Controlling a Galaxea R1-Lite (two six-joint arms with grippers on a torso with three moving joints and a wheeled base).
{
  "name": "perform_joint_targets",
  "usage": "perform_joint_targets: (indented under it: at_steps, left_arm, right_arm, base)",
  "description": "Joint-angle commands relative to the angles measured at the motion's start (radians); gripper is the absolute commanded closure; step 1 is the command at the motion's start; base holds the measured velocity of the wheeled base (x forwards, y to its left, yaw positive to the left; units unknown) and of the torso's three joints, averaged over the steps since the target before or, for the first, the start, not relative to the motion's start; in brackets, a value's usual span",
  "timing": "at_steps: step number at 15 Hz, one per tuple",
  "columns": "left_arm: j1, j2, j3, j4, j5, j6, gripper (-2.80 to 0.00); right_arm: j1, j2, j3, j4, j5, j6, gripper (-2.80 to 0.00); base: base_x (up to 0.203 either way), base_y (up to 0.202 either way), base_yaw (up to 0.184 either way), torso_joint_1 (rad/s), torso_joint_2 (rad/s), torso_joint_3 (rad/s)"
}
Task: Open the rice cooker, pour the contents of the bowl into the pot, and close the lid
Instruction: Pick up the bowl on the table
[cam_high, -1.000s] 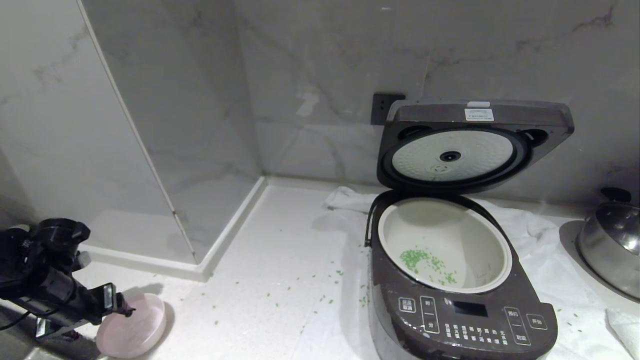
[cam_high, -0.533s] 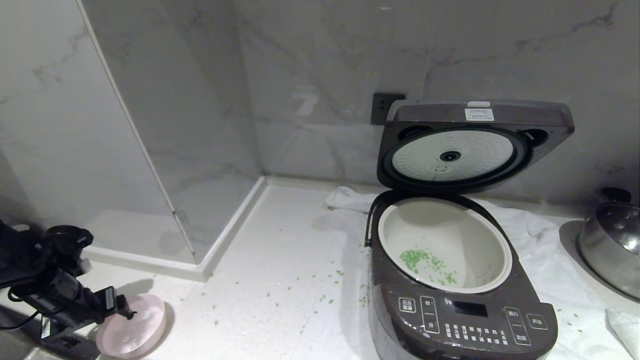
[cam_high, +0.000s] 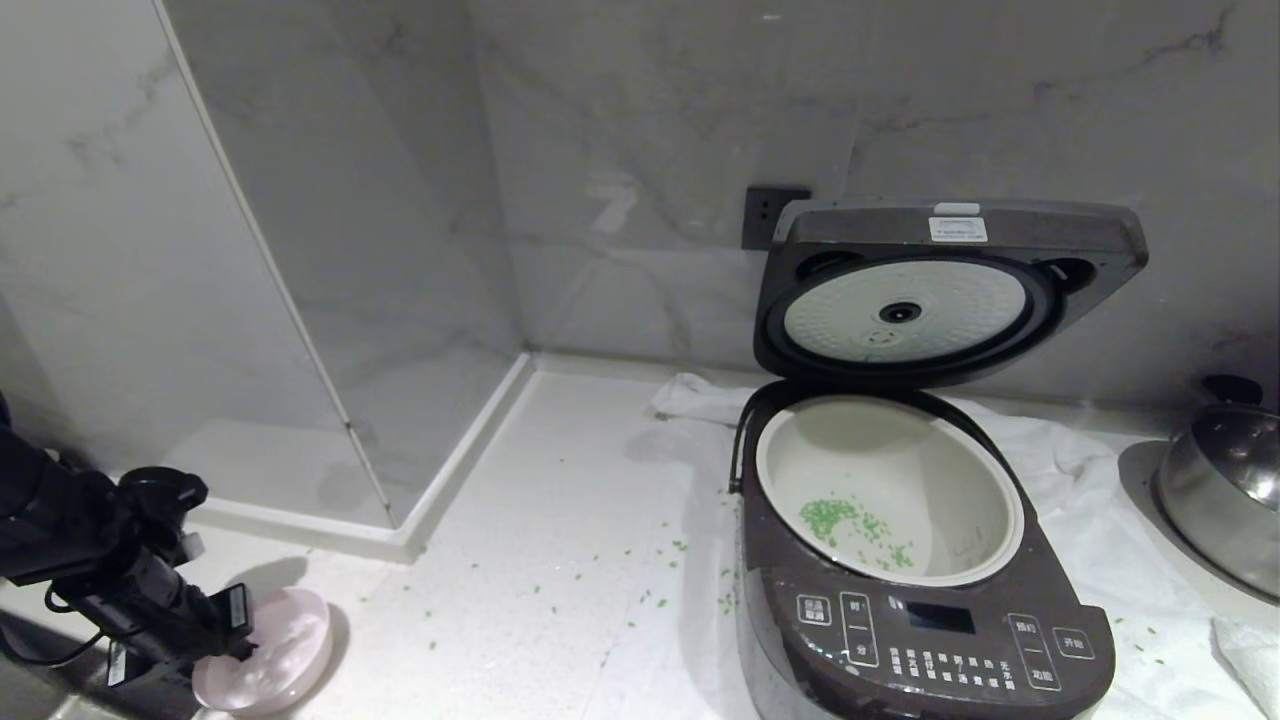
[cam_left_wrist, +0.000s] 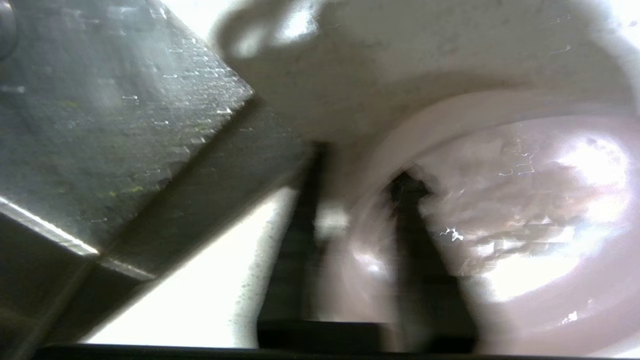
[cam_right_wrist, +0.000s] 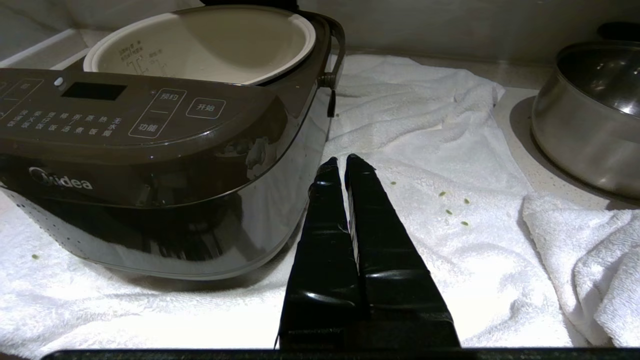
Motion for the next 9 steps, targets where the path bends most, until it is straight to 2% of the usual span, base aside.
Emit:
perform_joint_targets:
  at_steps: [1, 9]
  left_arm:
    - [-0.003, 0.014, 0.002, 0.004, 0.001, -0.003, 0.0]
    - [-0.038, -0.007, 0.0, 0.007, -0.002, -0.018, 0.0]
  right_arm:
    - [0.0, 0.001, 0.0, 0.0, 0.002, 0.0, 0.0]
    - [0.0, 0.0, 0.0, 0.0, 0.0, 0.0, 0.0]
  base:
    - [0.0, 0.0, 0.0, 0.0, 0.0, 0.0]
    - [0.0, 0.0, 0.0, 0.0, 0.0, 0.0]
